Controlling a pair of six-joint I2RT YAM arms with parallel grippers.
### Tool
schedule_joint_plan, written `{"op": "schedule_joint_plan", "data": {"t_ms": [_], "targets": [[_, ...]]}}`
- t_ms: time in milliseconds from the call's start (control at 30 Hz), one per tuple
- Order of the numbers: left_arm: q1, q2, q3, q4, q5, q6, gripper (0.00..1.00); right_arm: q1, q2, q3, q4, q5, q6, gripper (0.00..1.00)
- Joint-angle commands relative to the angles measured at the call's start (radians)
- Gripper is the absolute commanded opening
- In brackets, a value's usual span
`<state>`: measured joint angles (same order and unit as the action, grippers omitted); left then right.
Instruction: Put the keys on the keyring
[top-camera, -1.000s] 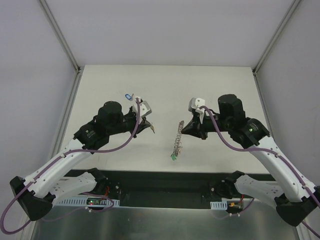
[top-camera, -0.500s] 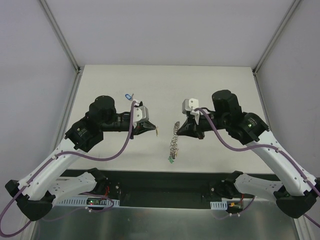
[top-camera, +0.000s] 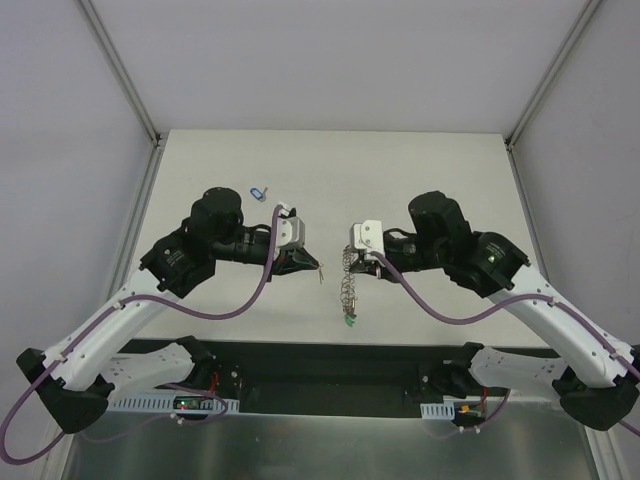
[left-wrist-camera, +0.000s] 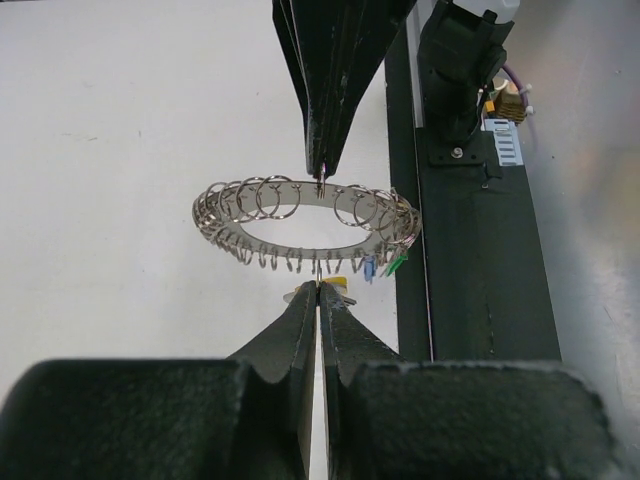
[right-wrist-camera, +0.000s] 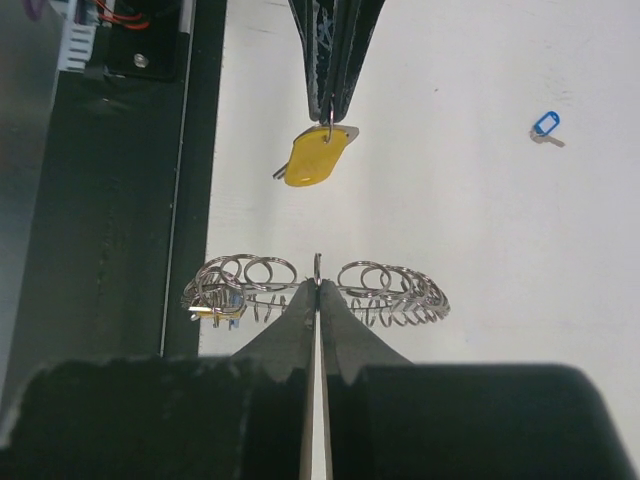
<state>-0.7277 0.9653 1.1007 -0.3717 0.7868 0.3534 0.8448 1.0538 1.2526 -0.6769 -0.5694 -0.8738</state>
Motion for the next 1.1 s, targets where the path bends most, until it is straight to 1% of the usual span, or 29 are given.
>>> {"op": "schedule_joint_plan", "data": {"t_ms": [0,200,733,1067], "targets": [[-0.016,0.021,0.053,0.010,0.055,0.027,0.00,0.039,-0.021,0.007,0.066,0.101,-0.080,0.01],[-0.033,0.050,0.068,0.014,0.055,0.038,0.00,0.076,-0.043,-0.005,0.097,0.128,-0.080,0.01],[-0.070,0.087,0.079,0.059,0.015,0.055,0.00,0.077,-0.034,0.011,0.106,0.071,-0.024,0.01],[-0.091,0.098,0.077,0.066,-0.021,0.056,0.00,0.077,-0.029,0.016,0.112,0.078,0.004,0.01]]}}
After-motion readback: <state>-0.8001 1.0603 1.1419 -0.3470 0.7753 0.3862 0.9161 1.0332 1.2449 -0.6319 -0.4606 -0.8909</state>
